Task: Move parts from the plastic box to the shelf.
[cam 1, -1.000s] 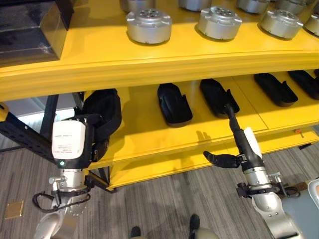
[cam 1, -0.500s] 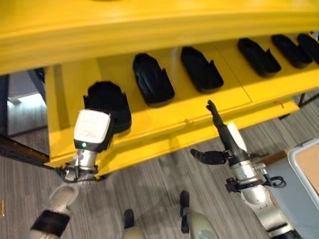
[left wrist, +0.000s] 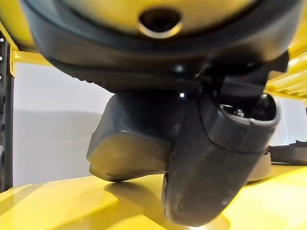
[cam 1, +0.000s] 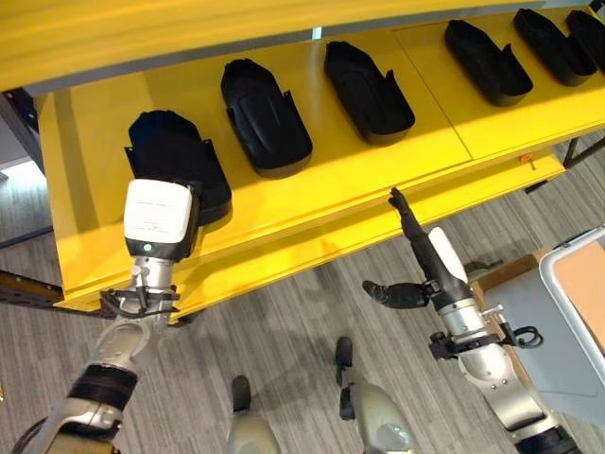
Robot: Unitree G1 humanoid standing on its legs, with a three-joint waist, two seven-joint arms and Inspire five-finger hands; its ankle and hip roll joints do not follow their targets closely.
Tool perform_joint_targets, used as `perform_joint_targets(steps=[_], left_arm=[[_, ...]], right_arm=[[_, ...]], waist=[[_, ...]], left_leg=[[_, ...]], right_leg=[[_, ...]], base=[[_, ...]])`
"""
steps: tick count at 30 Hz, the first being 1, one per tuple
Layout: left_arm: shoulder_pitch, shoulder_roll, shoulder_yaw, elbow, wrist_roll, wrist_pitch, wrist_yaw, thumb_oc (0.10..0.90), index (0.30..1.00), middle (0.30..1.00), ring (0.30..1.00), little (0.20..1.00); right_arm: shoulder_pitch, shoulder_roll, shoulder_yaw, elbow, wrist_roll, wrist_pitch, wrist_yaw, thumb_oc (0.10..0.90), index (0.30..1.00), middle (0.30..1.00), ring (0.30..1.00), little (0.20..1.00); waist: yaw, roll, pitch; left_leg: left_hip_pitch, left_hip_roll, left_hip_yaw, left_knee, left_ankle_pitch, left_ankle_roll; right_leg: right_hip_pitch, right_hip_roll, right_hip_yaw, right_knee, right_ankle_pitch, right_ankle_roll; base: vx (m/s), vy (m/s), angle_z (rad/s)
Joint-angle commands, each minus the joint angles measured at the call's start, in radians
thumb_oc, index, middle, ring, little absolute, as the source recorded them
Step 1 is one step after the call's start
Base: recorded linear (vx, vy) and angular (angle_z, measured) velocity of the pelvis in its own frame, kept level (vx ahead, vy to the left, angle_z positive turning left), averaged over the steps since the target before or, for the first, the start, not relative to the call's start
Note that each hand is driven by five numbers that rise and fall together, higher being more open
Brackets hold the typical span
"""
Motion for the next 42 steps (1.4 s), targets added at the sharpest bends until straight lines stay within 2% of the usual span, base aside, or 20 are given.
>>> perform_joint_targets(steps=[1, 9, 10, 15, 16, 24, 28, 36, 42], left_arm=[[0.02, 0.049, 0.021, 0.09, -0.04, 0.036, -0.038, 0.4, 0.3, 0.3, 0.3, 0.3], [0.008, 0.094, 0.017, 0.142, -0.047, 0.04, -0.035, 0.4, 0.3, 0.3, 0.3, 0.3], [-0.005, 0.121, 0.005, 0.175, -0.045, 0.044, -0.035, 0.4, 0.3, 0.3, 0.3, 0.3], [-0.023, 0.153, -0.008, 0.205, -0.041, 0.049, -0.038, 0.4, 0.3, 0.3, 0.3, 0.3], [-0.028, 0.173, -0.017, 0.225, -0.041, 0.045, -0.041, 0.4, 0.3, 0.3, 0.3, 0.3], [-0.044, 0.229, -0.038, 0.25, -0.027, 0.042, -0.052, 0.4, 0.3, 0.3, 0.3, 0.3], [-0.065, 0.269, -0.051, 0.261, -0.022, 0.038, -0.058, 0.4, 0.3, 0.3, 0.3, 0.3], [-0.081, 0.311, -0.086, 0.272, -0.006, 0.018, -0.07, 0.4, 0.3, 0.3, 0.3, 0.3], [-0.065, 0.346, -0.08, 0.263, 0.001, 0.005, -0.085, 0.4, 0.3, 0.3, 0.3, 0.3]], right_arm=[[-0.091, -0.026, -0.03, -0.136, 0.049, -0.098, -0.027, 0.9, 1.0, 1.0, 1.0, 1.0], [-0.095, -0.029, -0.021, -0.135, 0.062, -0.107, -0.023, 0.9, 1.0, 1.0, 1.0, 1.0], [-0.097, -0.031, -0.016, -0.131, 0.068, -0.111, -0.023, 0.9, 1.0, 1.0, 1.0, 1.0], [-0.1, -0.031, -0.013, -0.131, 0.069, -0.114, -0.024, 0.9, 1.0, 1.0, 1.0, 1.0], [-0.103, -0.028, -0.006, -0.134, 0.068, -0.115, -0.025, 0.9, 1.0, 1.0, 1.0, 1.0], [-0.105, -0.027, 0.004, -0.129, 0.075, -0.118, -0.025, 0.9, 1.0, 1.0, 1.0, 1.0], [-0.102, -0.025, 0.004, -0.127, 0.078, -0.12, -0.024, 0.9, 1.0, 1.0, 1.0, 1.0], [-0.101, -0.028, -0.002, -0.128, 0.074, -0.123, -0.03, 0.9, 1.0, 1.0, 1.0, 1.0], [-0.089, -0.043, -0.027, -0.131, 0.068, -0.124, -0.034, 0.9, 1.0, 1.0, 1.0, 1.0]], waist=[[0.005, -0.044, -0.014], [0.015, -0.064, -0.003], [0.021, -0.076, -0.001], [0.027, -0.089, 0.0], [0.037, -0.1, 0.0], [0.048, -0.117, 0.001], [0.056, -0.134, 0.002], [0.065, -0.144, 0.011], [0.068, -0.136, 0.02]], left_leg=[[0.002, 0.007, -0.011, 0.013, 0.006, 0.056], [-0.003, 0.002, -0.013, 0.022, -0.001, 0.058], [-0.009, -0.002, -0.016, 0.031, -0.004, 0.059], [-0.018, -0.008, -0.02, 0.038, -0.009, 0.063], [-0.024, -0.016, -0.024, 0.044, -0.013, 0.068], [-0.041, -0.026, -0.031, 0.061, -0.023, 0.074], [-0.056, -0.037, -0.034, 0.081, -0.031, 0.081], [-0.081, -0.05, -0.045, 0.114, -0.042, 0.087], [-0.102, -0.061, -0.054, 0.143, -0.05, 0.089]], right_leg=[[-0.005, -0.114, 0.02, 0.147, -0.116, 0.109], [-0.003, -0.117, 0.022, 0.147, -0.113, 0.112], [-0.003, -0.121, 0.023, 0.146, -0.11, 0.115], [0.0, -0.127, 0.02, 0.144, -0.106, 0.119], [0.006, -0.133, 0.02, 0.139, -0.103, 0.121], [0.011, -0.143, 0.017, 0.134, -0.097, 0.127], [0.011, -0.151, 0.016, 0.135, -0.094, 0.13], [0.013, -0.159, 0.012, 0.137, -0.09, 0.131], [0.014, -0.166, 0.01, 0.138, -0.09, 0.131]], base=[[0.0, 0.0, 0.0], [0.0, 0.0, 0.0], [0.02, 0.036, 0.03], [0.01, 0.033, 0.02], [0.02, 0.06, 0.0], [0.01, 0.027, 0.01], [0.01, 0.047, 0.03], [0.0, 0.018, 0.03], [0.0, 0.023, 0.01]])
